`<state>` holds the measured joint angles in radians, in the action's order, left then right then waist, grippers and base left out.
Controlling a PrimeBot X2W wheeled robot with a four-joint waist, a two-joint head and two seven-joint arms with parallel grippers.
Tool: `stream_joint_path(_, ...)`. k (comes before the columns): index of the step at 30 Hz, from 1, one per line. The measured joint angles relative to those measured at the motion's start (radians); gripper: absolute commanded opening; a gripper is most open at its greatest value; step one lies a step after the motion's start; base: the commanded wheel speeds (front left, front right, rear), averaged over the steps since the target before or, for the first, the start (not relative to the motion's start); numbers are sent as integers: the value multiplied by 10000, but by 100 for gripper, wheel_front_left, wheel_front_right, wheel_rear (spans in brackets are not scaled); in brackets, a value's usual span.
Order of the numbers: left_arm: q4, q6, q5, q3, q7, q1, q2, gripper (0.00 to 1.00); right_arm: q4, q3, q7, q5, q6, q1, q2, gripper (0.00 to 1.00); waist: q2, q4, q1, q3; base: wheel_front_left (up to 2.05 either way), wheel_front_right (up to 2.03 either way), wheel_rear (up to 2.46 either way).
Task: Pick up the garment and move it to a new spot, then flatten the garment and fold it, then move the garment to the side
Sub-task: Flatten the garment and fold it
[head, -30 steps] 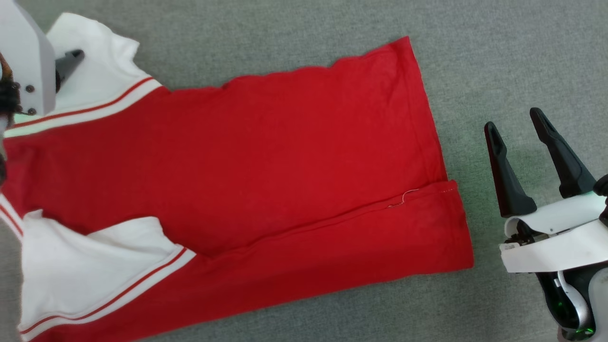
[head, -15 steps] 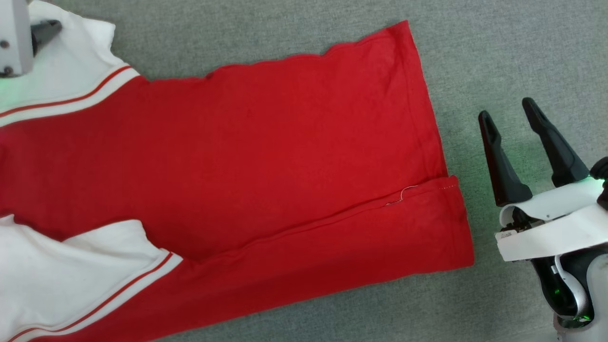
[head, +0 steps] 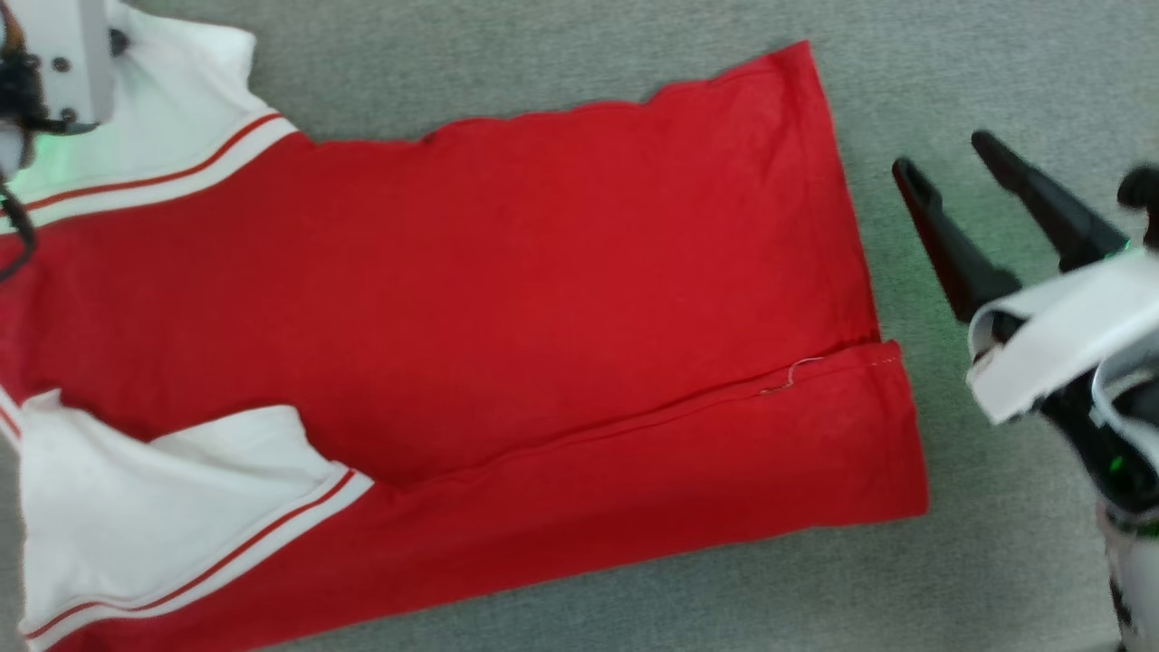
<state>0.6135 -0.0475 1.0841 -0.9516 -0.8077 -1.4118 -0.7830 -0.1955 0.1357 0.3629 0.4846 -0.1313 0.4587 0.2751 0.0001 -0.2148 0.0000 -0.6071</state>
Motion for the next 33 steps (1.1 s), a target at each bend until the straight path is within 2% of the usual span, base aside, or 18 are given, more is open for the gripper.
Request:
stream_joint_path(7,295,59,-27,-69,267,-178,698,0,840,-249,2943,-422,0,1832,-88,100,0,481,0,0,0,0,0)
stream_joint_path(15,844,449,-25,-88,648,-387,1329,0,2625,-71,5058,-796,0,3539,-516,100,-1,975,0,-119,0,0,0)
stream_joint_path(22,1388,744,4,-79,934,-476,1672,0,3685,343,6876,-1034,4,4567,-518,100,0,1150,0,-152,0,0,0)
stream_joint_path(24,1526,832,4,-84,1047,-489,1747,0,3935,479,7327,-1078,4,4815,-493,0,0,1172,0,-131,0,0,0)
stream_joint_path(29,1900,1009,0,-125,1312,-497,1971,0,4479,290,8126,-965,2,5181,-552,0,-1,1249,0,1,0,0,0)
stream_joint_path(33,2132,1151,-31,-153,1664,-453,2119,0,4679,56,8065,-974,2,5206,-604,0,0,1357,0,190,0,0,0)
